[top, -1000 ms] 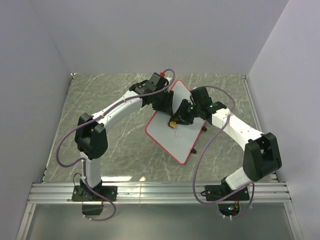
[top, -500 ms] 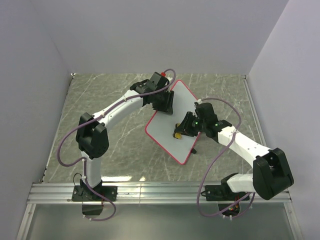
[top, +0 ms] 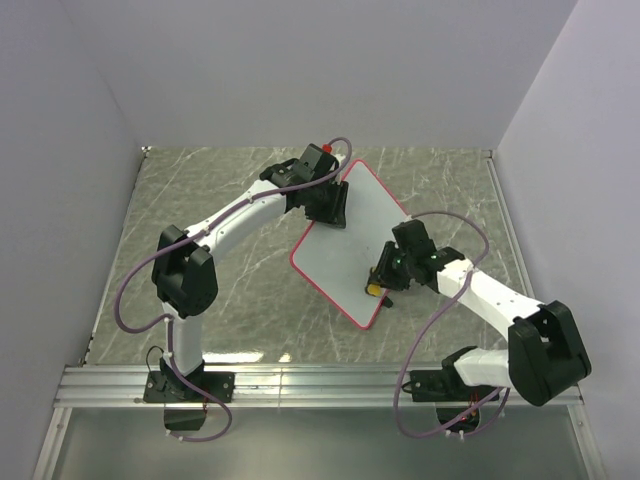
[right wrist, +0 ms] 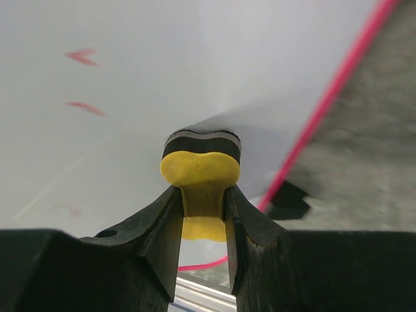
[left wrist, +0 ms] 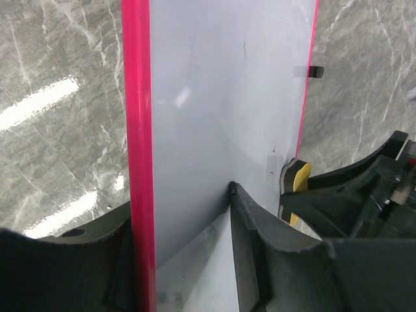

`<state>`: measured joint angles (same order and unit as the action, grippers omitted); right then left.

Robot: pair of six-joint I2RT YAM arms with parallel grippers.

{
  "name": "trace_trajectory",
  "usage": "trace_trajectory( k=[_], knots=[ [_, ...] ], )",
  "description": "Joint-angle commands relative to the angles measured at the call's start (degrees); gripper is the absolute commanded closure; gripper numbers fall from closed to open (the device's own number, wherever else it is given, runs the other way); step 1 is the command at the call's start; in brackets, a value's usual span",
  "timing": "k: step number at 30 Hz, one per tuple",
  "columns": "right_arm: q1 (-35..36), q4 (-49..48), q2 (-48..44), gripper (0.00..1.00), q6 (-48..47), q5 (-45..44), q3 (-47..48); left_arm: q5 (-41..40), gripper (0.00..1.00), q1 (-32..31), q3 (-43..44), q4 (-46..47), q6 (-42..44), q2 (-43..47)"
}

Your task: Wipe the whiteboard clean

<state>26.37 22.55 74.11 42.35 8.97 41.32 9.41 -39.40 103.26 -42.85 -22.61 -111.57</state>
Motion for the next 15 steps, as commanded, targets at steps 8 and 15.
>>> trace_trajectory(
  k=[8, 15],
  knots=[
    [1.23, 4.71, 4.73, 1.00, -2.71, -2.05, -1.08, 0.70, 1.00, -4.11, -0.43, -4.17, 4.33, -1.46],
    [3.86, 2.42, 1.66, 1.00, -2.80, 2.89, 6.31, 1.23, 1.00, -4.02, 0.27, -4.79, 3.98, -2.25]
  ],
)
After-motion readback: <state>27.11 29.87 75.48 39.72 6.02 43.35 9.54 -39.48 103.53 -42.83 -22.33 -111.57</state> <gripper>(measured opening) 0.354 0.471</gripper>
